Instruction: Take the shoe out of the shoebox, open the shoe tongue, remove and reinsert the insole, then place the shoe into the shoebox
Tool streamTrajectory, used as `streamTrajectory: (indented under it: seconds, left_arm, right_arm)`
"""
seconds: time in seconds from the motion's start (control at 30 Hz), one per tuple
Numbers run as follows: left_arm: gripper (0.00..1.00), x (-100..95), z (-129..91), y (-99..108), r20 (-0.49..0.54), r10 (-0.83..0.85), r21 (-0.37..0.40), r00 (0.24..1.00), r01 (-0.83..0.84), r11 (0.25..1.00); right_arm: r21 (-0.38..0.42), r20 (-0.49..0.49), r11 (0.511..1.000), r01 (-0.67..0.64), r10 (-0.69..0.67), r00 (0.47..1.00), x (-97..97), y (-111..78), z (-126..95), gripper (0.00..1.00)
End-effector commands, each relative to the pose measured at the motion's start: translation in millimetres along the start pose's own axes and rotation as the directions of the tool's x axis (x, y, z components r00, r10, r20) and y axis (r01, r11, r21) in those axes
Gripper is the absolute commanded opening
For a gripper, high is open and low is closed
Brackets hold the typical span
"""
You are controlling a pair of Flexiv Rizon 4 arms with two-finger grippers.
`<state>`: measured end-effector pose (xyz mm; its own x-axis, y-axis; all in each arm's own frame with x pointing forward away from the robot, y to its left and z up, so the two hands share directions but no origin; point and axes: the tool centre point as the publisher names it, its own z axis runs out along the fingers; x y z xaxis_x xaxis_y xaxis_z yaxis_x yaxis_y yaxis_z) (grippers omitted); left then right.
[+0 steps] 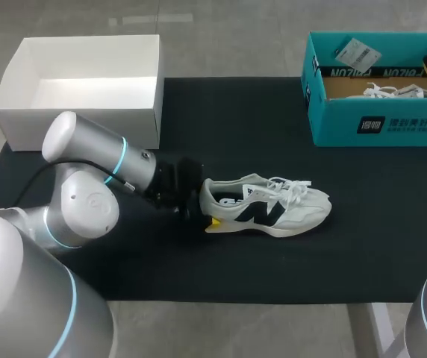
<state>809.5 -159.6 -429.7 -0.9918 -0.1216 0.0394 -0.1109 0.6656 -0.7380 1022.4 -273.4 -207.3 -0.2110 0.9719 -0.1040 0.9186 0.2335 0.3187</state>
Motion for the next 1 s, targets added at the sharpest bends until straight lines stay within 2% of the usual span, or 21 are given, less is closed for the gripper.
streamTrajectory:
  seconds: [0.03, 0.3, 0.33, 0.37, 0.4, 0.43, 0.57, 0.6, 0.77, 1.0]
  left_arm:
    - [0.0, -1.2, 0, 1, 0.0, 0.0, -0.002, 1.0, 0.0, 1.0]
    - [0.0, -1.2, 0, 1, 0.0, 0.0, -0.002, 1.0, 0.0, 1.0]
    - [0.0, -1.2, 0, 1, 0.0, 0.0, -0.002, 1.0, 0.0, 1.0]
    - [0.0, -1.2, 0, 1, 0.0, 0.0, -0.002, 1.0, 0.0, 1.0]
    - [0.0, -1.2, 0, 1, 0.0, 0.0, -0.002, 1.0, 0.0, 1.0]
    - [0.0, -1.2, 0, 1, 0.0, 0.0, -0.002, 1.0, 0.0, 1.0]
    - [0.0, -1.2, 0, 1, 0.0, 0.0, -0.002, 1.0, 0.0, 1.0]
    - [0.0, -1.2, 0, 1, 0.0, 0.0, -0.002, 1.0, 0.0, 1.0]
    - [0.0, -1.2, 0, 1, 0.0, 0.0, -0.002, 1.0, 0.0, 1.0]
    - [0.0, -1.2, 0, 1, 0.0, 0.0, -0.002, 1.0, 0.0, 1.0]
  right_arm:
    - [0.0, 0.0, 1.0, 0.0, 0.0, 1.0, -0.2, 0.2, 0, 1.0]
    - [0.0, 0.0, 1.0, 0.0, 0.0, 1.0, -0.2, 0.2, 0, 1.0]
    - [0.015, 0.039, 0.999, -0.04, 0.039, 0.998, 5.9, 0.1, 0, 1.0]
    - [0.0, 0.021, 0.998, -0.058, 0.058, 0.998, 12.7, 0.2, -2, 1.0]
    - [0.02, 0.023, 0.994, -0.104, 0.103, 0.994, 18.8, -0.5, -3, 1.0]
    - [0.023, 0.059, 0.989, -0.146, 0.144, 0.988, 26.6, -1.6, -6, 1.0]
    - [0.019, 0.077, 0.965, -0.261, 0.259, 0.963, 62.0, -9.1, -24, 1.0]
    - [0.046, 0.089, 0.951, -0.306, 0.301, 0.949, 68.9, -11.4, -26, 1.0]
    - [0.048, 0.145, 0.933, -0.357, 0.347, 0.927, 104.9, -20.3, -36, 1.0]
    - [0.029, 0.087, 0.921, -0.388, 0.385, 0.919, 159.0, -37.7, -40, 1.0]
